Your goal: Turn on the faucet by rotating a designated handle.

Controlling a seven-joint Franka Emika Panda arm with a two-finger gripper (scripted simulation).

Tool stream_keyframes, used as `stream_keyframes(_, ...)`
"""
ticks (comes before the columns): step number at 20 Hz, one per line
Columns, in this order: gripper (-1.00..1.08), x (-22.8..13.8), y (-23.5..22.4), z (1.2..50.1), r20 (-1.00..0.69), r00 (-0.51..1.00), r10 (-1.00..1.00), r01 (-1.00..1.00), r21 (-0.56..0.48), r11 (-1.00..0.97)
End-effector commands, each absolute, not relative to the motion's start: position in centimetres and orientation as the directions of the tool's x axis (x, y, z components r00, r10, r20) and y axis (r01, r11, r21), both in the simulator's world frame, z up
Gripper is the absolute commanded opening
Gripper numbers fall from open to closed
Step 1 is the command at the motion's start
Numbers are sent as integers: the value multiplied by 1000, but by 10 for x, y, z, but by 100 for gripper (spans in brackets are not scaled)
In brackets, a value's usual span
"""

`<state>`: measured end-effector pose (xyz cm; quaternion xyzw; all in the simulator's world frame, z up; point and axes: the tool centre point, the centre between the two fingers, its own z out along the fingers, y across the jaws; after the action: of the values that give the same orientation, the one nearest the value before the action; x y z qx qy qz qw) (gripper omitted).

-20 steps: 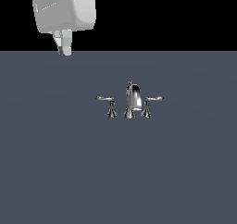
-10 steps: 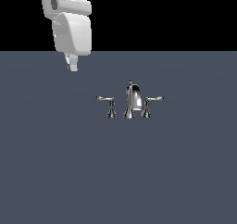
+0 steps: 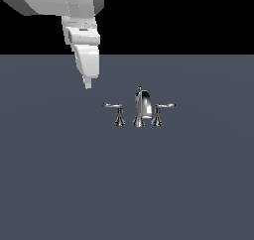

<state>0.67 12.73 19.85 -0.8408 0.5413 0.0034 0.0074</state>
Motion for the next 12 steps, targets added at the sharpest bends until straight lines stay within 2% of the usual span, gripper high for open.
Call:
stream_keyframes(1,-100,22,124,184,-11,360,-933,-933,-7,-360)
stream_keyframes(12,-100,88,97,126,0,119,-993,-993,-2,-119)
